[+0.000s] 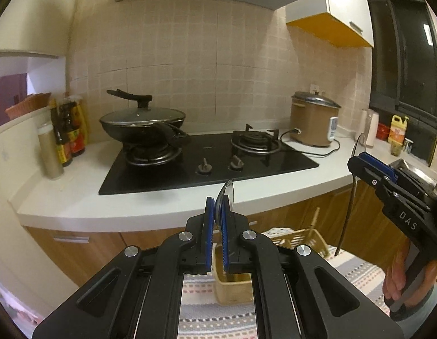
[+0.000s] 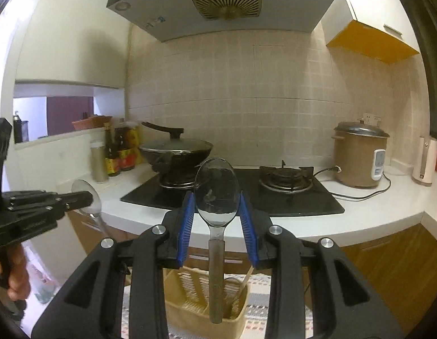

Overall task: Organize utensils
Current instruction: 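Carry both clear spoons over the beige caddy and open both tools, then move both open tools back over the utensils on the cloth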

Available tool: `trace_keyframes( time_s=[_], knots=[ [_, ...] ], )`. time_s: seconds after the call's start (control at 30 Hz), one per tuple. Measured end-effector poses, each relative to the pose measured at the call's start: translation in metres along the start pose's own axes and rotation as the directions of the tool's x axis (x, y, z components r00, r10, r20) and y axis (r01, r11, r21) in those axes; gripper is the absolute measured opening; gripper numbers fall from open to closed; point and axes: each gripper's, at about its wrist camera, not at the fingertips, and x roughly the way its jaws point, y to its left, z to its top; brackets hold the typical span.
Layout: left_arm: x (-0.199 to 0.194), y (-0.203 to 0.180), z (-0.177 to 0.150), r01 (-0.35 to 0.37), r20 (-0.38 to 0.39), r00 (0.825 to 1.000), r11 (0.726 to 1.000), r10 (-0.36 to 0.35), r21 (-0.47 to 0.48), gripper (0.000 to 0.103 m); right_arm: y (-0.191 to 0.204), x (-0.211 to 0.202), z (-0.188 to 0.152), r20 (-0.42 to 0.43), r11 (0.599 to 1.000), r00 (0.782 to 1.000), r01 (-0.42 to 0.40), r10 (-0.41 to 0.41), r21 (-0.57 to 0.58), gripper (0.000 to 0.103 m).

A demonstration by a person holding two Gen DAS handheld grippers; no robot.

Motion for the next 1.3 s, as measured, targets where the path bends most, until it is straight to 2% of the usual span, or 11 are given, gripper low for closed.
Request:
trace_keyframes(
  time_s=[0.2,0.37,0.8,0.83,0.9,1.03,1.07,1.1,1.17,1.3],
  knots=[
    [0.032,0.0,-0.012,-0.03,-0.046,0.998,0.999,0.03,0.017,0.003,-0.004,0.025,-0.022,-0.012,1.0,1.0,0.018,-0.017,0.014,0.029],
    [0.053,0.0,-0.025,-0.028,-0.093,0.995,1.0,0.029,0.014,0.003,-0.005,0.036,-0.041,-0.02,1.0,0.999,0.03,-0.03,0.008,0.029],
    [0.07,0.0,-0.042,-0.027,-0.154,0.988,1.0,0.027,-0.002,0.004,-0.006,0.045,-0.073,-0.087,0.999,0.995,0.04,-0.039,0.003,0.03],
    [0.069,0.001,-0.043,-0.025,-0.159,0.987,1.0,0.023,-0.011,0.005,-0.007,0.044,-0.074,-0.097,0.999,0.995,0.036,-0.035,0.006,0.03],
    [0.067,0.004,-0.044,-0.007,-0.166,0.986,1.0,0.002,-0.028,0.016,-0.01,0.041,-0.075,-0.121,1.0,0.992,0.026,-0.023,0.016,0.03],
    [0.054,0.005,-0.043,0.012,-0.156,0.988,0.999,-0.017,-0.038,0.027,-0.017,0.034,-0.077,-0.158,0.998,0.987,0.003,0.006,0.056,0.031],
    [0.051,0.004,-0.043,0.013,-0.154,0.988,0.999,-0.019,-0.038,0.03,-0.019,0.031,-0.077,-0.165,0.998,0.986,0.001,0.011,0.07,0.034],
    [0.046,0.004,-0.044,0.016,-0.152,0.988,0.999,-0.021,-0.037,0.032,-0.021,0.027,-0.078,-0.173,0.997,0.985,-0.003,0.017,0.081,0.043],
    [0.038,0.002,-0.045,0.019,-0.149,0.989,0.999,-0.024,-0.033,0.032,-0.022,0.02,-0.079,-0.176,0.996,0.984,-0.008,0.024,0.091,0.047],
    [0.02,-0.001,-0.048,0.023,-0.144,0.989,0.999,-0.027,-0.031,0.033,-0.022,0.001,-0.078,-0.188,0.994,0.982,-0.009,0.029,0.105,0.048]
  ],
)
